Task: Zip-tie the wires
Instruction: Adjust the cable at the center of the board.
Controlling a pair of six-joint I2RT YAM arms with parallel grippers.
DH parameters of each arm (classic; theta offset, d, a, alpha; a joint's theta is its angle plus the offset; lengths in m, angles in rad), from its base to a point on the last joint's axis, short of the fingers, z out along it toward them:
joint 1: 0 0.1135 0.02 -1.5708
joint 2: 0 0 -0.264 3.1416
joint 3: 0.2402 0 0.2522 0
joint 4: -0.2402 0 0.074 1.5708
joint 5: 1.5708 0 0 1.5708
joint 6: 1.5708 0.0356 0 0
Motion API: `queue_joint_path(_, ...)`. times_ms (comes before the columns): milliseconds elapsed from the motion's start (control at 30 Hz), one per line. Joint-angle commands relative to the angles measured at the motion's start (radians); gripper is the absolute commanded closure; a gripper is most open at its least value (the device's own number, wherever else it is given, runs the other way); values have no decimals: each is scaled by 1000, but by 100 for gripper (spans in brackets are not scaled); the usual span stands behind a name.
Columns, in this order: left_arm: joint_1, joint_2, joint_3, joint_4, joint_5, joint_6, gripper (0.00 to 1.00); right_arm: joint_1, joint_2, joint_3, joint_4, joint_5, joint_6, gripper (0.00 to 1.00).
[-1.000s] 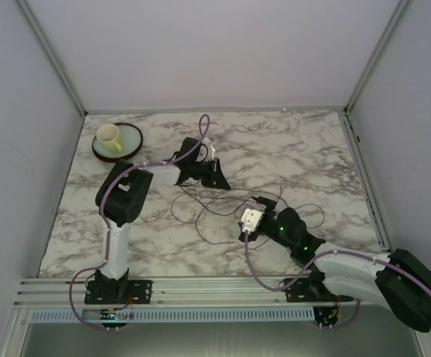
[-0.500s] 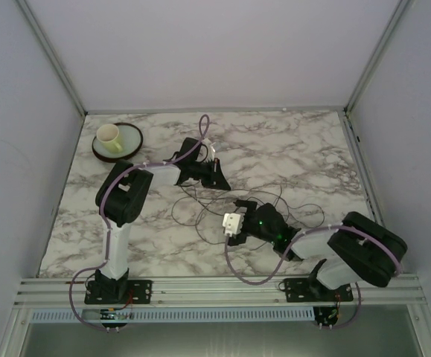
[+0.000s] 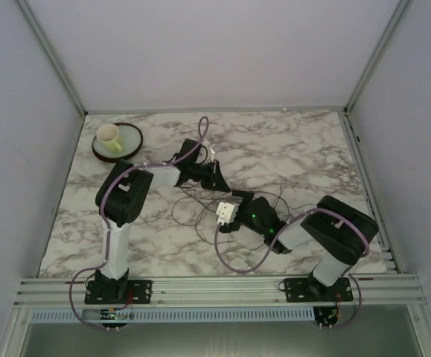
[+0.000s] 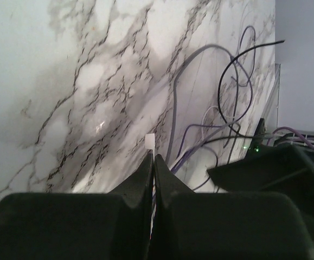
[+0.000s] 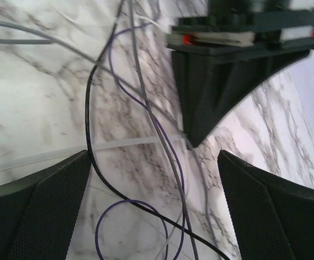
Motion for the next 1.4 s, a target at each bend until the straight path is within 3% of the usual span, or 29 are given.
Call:
queue_joint_path(0,-4,-34,-40,16,15,-21,100,-42,38,51,74,55,-17,1)
queue_joint_path(367,-10,-50,-106,96,11,-77,100,-98,63,111,76,86,-24,1)
queue_joint_path(733,-10,-48,-51,12,4,-62,100,-100,-175,-32,-88,-110,-63,1)
queue_joint_path(1133,-11,-42,-14,-47,9,-52,100,-97,-214,-61,-153,-146,-97,3)
queue_joint_path(1367,-11,-38,5,-80,21,-47,100,-65,-254,-81,-115,-228,-56,12)
